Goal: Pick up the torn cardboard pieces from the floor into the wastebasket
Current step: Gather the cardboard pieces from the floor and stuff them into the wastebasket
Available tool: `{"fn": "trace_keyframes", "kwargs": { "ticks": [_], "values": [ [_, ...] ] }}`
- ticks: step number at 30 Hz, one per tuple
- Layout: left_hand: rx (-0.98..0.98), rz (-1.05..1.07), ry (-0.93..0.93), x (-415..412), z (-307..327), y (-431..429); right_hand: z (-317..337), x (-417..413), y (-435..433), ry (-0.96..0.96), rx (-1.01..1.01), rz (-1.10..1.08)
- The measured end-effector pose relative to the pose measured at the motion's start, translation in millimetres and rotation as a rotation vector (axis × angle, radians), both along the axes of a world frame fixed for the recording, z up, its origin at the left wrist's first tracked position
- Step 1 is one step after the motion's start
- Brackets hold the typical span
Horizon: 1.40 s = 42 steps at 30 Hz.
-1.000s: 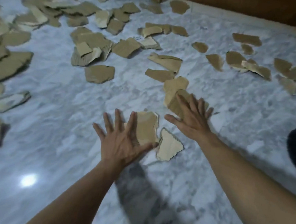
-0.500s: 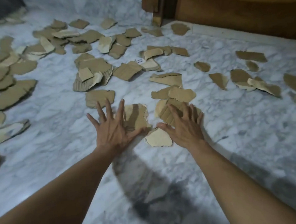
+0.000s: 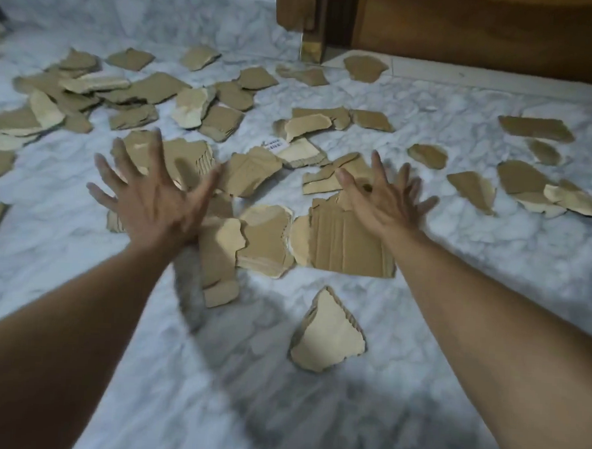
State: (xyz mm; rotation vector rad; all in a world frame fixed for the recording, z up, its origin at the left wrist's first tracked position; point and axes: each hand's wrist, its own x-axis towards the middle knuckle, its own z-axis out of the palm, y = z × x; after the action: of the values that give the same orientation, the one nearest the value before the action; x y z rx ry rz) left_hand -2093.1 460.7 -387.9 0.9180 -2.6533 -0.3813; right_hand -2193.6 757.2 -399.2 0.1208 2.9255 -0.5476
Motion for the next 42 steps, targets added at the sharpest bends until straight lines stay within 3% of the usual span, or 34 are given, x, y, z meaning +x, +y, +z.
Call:
{"fn": "trace_keyframes", "kwargs": {
  "ticks": [2, 4, 8, 11, 15, 17, 19, 21, 25, 30, 34, 39, 42],
  "values": [
    [0.109, -0.002, -0.214, -19.3, -7.7, -18.6, -1.8, -11.5, -16.7, -0.025, 0.018, 0.068],
    [0.097, -0.076, -0.347, -25.3, -20.5, -17.1, -4.1, -13.7, -37.9, -0.025, 0.0, 0.125],
    [0.014, -0.281, -0.247, -6.2, -30.7, 23.2, -5.3, 6.8, -86.1, 0.028, -0.073, 0.299],
    [0.04, -0.342, -0.158, 7.8, -31.7, 41.9, -2.1, 19.4, -92.2, 0.098, -0.215, 0.313],
    [0.179, -0.413, -0.048, 30.1, -25.2, 40.8, 12.5, 34.3, -72.2, -0.078, -0.508, 0.217],
    [0.241, -0.386, -0.022, 44.4, -20.2, 42.5, 20.6, 40.7, -69.0, -0.164, -0.517, 0.205],
    [0.164, -0.336, -0.124, 57.0, -20.1, 52.9, 28.3, 47.6, -71.0, -0.229, -0.535, 0.175],
    [0.094, -0.373, -0.223, 68.0, -25.6, 73.4, 35.4, 56.9, -72.2, -0.251, -0.486, 0.177],
    [0.161, -0.424, -0.112, 83.6, -20.4, 100.5, 43.5, 80.9, -57.9, -0.246, -0.344, 0.229],
    [0.224, -0.403, -0.13, 114.9, -12.5, 100.3, 59.5, 111.8, -26.1, -0.229, -0.393, 0.146],
    [0.209, -0.419, -0.164, 142.9, -15.9, 120.9, 84.7, 129.6, -10.8, -0.202, -0.55, -0.049],
    [0.259, -0.524, -0.171, 166.8, -15.6, 145.0, 77.6, 187.8, 16.2, -0.282, -0.339, -0.046],
    [0.462, -0.597, -0.023, 173.5, -13.9, 161.6, 60.1, 228.3, 35.3, -0.265, -0.208, -0.101]
  ]
}}
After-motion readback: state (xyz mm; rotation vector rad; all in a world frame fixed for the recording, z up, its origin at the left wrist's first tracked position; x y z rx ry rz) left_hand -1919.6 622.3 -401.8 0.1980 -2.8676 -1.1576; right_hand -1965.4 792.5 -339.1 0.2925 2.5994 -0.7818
